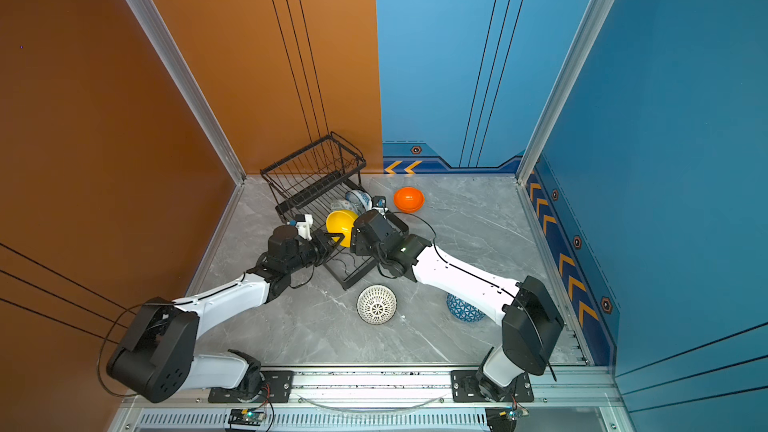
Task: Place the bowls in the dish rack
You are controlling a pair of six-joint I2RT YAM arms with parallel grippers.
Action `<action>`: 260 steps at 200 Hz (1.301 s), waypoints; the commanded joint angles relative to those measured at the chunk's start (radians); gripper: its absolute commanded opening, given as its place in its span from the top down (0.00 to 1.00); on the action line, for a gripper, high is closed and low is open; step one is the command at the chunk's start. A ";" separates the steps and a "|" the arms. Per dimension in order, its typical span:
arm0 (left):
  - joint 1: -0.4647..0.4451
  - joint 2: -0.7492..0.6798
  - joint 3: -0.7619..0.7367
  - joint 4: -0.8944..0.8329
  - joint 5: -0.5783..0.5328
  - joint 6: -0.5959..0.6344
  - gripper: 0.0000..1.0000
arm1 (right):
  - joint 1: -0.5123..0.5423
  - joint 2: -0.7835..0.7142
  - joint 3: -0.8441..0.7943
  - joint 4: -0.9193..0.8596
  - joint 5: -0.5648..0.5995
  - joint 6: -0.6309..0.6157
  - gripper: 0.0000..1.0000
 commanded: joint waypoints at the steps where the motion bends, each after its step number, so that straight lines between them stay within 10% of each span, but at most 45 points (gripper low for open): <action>1: -0.003 -0.003 -0.009 0.109 0.017 -0.037 1.00 | 0.003 -0.025 -0.039 0.098 -0.010 0.048 0.27; 163: -0.052 -0.050 -0.057 0.111 -0.045 -0.065 1.00 | 0.171 0.093 -0.112 0.503 0.511 0.016 0.82; 260: -0.040 -0.035 -0.069 0.109 -0.021 -0.038 1.00 | -0.017 0.103 0.211 -0.112 0.066 -0.302 0.54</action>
